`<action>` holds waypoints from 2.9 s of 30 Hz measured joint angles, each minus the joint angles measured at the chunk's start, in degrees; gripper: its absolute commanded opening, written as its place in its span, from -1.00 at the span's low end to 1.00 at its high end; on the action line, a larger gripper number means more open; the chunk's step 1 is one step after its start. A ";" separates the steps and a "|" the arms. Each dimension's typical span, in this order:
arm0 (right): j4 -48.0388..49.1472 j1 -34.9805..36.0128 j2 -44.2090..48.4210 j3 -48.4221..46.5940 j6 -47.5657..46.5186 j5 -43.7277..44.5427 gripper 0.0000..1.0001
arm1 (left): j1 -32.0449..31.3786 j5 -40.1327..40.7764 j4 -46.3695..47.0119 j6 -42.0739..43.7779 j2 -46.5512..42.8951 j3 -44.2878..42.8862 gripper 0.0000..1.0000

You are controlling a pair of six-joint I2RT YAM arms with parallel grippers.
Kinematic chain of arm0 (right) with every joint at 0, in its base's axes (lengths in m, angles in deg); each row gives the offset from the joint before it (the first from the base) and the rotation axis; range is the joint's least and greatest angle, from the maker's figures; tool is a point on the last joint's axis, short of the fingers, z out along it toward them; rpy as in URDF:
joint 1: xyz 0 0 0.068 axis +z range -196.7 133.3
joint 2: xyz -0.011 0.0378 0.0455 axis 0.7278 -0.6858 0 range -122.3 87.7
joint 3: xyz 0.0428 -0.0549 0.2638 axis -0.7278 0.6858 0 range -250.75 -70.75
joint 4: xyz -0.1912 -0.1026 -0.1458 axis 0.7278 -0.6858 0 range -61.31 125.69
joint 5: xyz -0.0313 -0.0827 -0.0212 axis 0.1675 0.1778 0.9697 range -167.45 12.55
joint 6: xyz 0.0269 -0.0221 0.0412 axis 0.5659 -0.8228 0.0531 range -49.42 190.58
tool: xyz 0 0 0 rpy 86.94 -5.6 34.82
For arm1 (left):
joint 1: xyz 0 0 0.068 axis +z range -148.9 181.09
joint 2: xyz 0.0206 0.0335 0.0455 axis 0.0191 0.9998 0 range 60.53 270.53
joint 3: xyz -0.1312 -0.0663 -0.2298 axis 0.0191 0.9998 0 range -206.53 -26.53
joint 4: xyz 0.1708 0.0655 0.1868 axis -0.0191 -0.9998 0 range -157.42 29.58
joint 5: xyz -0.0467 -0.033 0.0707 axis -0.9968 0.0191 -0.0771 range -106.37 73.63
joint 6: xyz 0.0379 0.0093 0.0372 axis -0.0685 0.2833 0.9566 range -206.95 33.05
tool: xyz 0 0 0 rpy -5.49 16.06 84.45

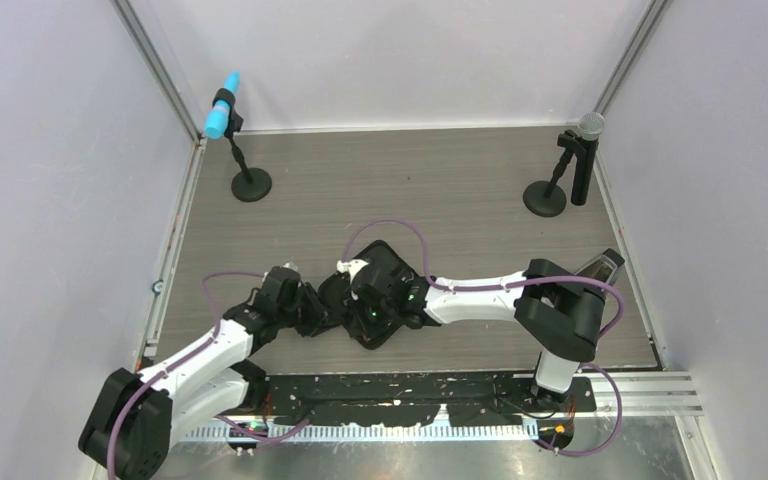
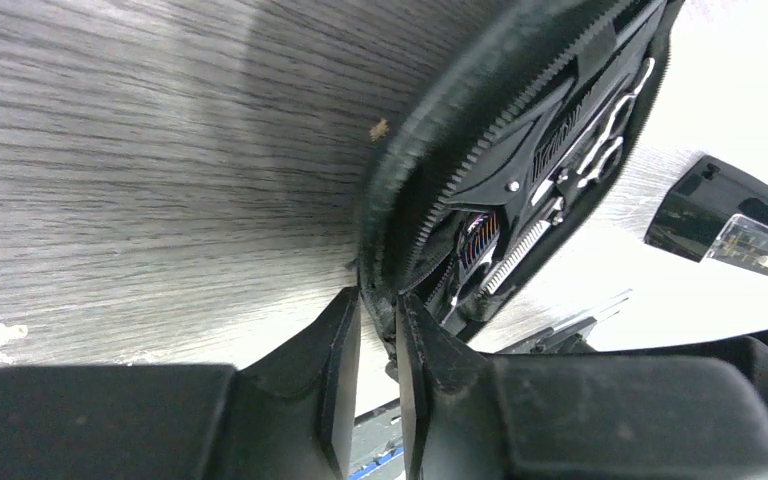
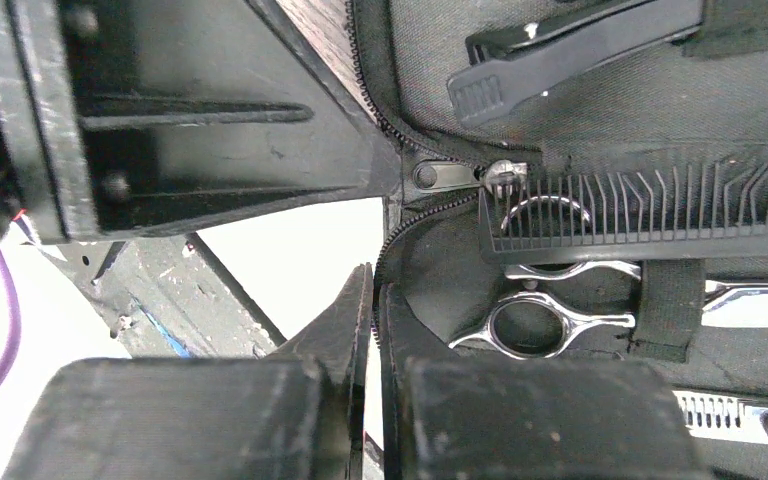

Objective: Sort the hair-cutting tools
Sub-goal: Place the comb in the hairdressing tool bag.

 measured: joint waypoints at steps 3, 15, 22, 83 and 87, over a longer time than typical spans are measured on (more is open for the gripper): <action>0.90 -0.20 0.00 0.55 0.20 -0.22 -0.89 | 0.00 0.09 -0.04 -0.46 -1.64 0.00 -0.58; 2.78 -0.59 0.00 1.16 1.27 -1.55 -0.90 | -0.52 0.57 0.11 -1.07 1.64 -0.66 -0.24; 5.01 -1.01 0.81 2.64 2.01 -2.38 -0.90 | -0.83 1.40 0.26 -1.09 2.49 -0.76 -0.24; -5.84 2.32 5.57 -3.76 -34.88 6.36 -0.15 | -1.05 -2.01 21.24 -4.79 -11.02 10.91 -1.00; -5.95 2.32 3.82 -3.78 -37.83 6.01 -0.30 | -1.05 -2.36 22.51 -5.73 -11.04 11.32 -1.00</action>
